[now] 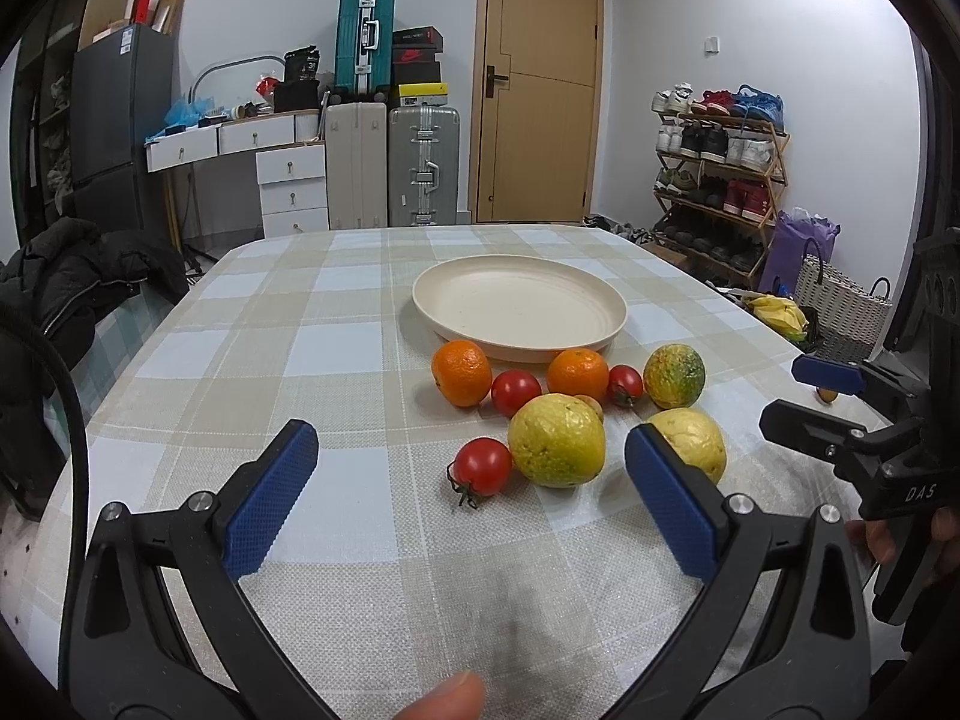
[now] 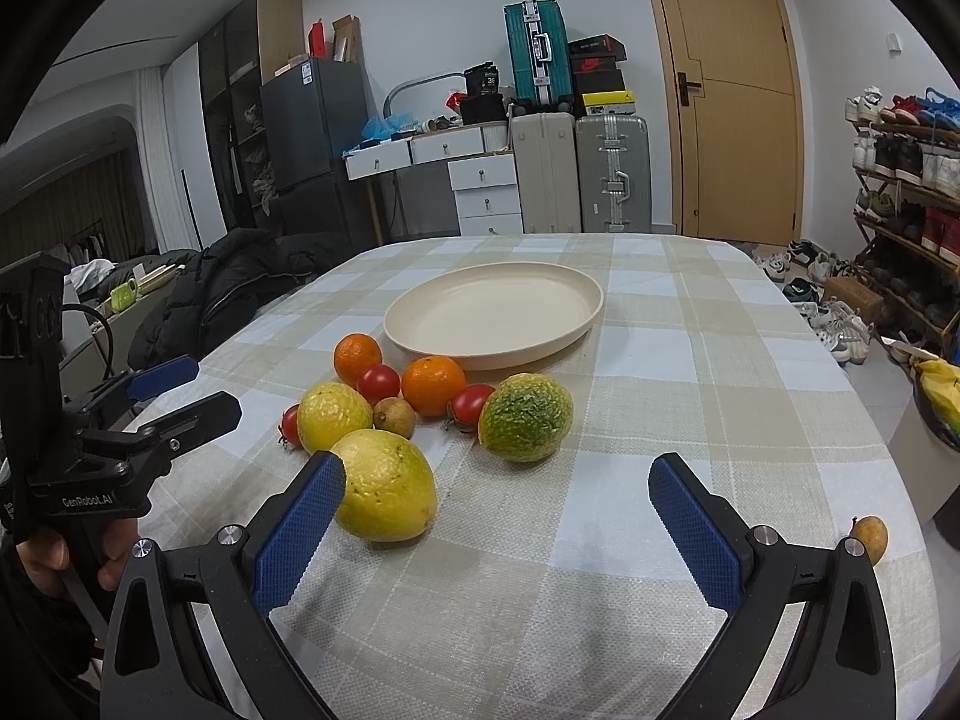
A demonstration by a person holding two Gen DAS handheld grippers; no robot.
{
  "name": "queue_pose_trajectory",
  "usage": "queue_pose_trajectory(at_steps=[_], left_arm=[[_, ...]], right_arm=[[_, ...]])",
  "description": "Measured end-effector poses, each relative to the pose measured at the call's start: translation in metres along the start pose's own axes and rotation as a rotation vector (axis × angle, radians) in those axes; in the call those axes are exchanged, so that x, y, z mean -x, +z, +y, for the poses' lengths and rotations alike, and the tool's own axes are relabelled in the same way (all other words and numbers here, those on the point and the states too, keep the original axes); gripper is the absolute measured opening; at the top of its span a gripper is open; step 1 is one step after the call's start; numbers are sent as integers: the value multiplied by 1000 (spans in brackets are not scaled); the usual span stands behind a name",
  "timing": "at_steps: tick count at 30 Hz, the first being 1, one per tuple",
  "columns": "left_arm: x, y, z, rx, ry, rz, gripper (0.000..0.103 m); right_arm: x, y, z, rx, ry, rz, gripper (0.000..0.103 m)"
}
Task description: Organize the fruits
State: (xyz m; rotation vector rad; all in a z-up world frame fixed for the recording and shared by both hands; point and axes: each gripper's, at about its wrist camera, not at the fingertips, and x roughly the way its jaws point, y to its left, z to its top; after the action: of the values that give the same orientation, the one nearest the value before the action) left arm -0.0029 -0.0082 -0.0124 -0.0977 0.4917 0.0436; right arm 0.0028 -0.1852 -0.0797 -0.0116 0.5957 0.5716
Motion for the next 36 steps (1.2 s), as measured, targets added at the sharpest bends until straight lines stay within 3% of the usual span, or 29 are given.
queue_pose_trajectory(at_steps=[14,21,28,36], left_arm=[[0,1,11,-15,-19,30,102],[3,0,19,-56,-40,41,102],[13,-1,33,-103,-43,38,102],[11,6,46,-88,-122,89,102]], right_arm=[[6,1,-12,-30,-20,13,103],[17,-3,-28,-42,-130,34,103],[35,-6,-71,-135,-207,36,103],[34,-17,-106,-181,-223,106,85]])
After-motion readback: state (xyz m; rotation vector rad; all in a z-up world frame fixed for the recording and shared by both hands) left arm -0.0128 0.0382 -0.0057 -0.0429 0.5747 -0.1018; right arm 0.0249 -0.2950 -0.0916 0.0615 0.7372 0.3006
